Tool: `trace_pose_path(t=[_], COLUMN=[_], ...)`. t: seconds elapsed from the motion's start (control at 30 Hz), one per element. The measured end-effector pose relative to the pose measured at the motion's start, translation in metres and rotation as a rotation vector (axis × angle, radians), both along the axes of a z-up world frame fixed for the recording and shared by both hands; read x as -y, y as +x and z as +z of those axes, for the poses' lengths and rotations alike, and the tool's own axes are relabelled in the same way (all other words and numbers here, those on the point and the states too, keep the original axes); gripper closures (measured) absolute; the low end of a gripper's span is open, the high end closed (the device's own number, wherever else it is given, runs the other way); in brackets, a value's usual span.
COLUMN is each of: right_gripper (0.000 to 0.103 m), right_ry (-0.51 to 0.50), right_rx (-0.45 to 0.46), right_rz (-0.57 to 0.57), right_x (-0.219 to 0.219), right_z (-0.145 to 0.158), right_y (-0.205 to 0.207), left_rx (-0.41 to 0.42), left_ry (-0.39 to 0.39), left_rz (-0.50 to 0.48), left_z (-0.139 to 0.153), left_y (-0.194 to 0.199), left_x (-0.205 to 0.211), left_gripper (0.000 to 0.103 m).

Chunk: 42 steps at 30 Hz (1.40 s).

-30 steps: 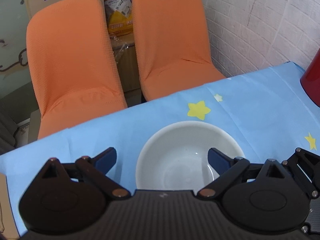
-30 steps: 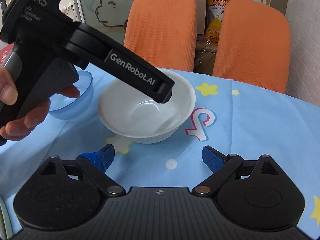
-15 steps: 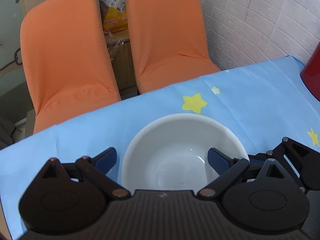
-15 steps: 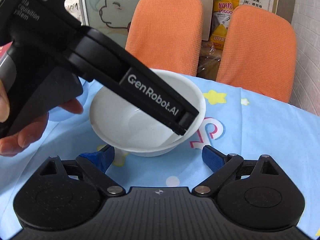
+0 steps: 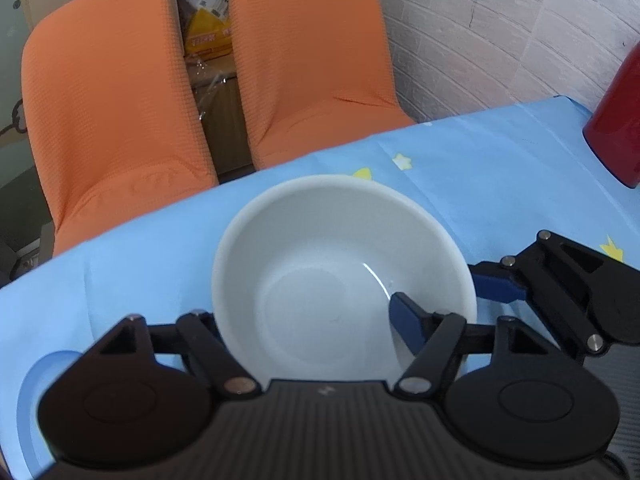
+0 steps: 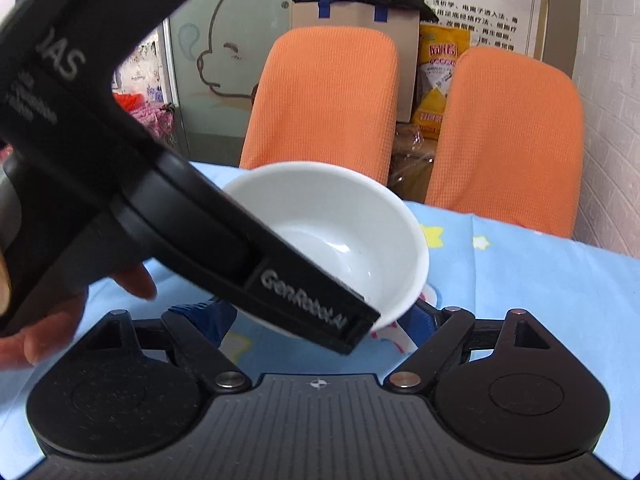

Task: Organize plates and bowls
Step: 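Close the left tool on the white bowl rim and lift it, then lower the white bowl into the steel bowl and open the left tool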

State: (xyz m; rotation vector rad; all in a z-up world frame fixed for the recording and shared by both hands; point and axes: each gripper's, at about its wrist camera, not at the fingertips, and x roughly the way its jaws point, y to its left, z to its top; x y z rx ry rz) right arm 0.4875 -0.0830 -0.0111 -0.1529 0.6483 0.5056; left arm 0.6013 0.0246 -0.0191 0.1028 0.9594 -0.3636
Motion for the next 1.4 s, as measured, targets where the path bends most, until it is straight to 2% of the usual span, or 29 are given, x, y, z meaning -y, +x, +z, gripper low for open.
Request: trace_pose_path(t=[0.23,0.47,0.73,1.0,1.23,1.4], right_gripper=[0.030,0.030,0.029,0.029,0.029,0.029], right_ry=[-0.010,-0.048,-0.093,-0.085,-0.080,-0.064], right_rx=[0.002,0.046,0.094,0.129,0.100,0.076], right_rz=[0.002,0.003,-0.007,-0.044,-0.076,-0.104], right_x=[0.003,0.011,0.029,0.043,0.047,0.045], right_z=[0.003,0.020,0.054,0.080,0.074,0.064], right_y=[-0.008,-0.033,-0.097,-0.180,-0.249,-0.288], left_rx=[0.010,0.041,0.088,0.113,0.085,0.039], left_ry=[-0.007,-0.047,-0.100,-0.136,-0.149,-0.199], left_rz=[-0.015,-0.021,-0.036,-0.072,-0.092,-0.090], left_z=[0.001,0.019,0.051,0.074,0.057,0.042], left_y=[-0.014,-0.047,-0.120,-0.207,-0.280,-0.315], left_x=[0.007,0.019,0.038,0.048,0.052,0.047], left_gripper=[0.031,0.031,0.031,0.031,0.030,0.030])
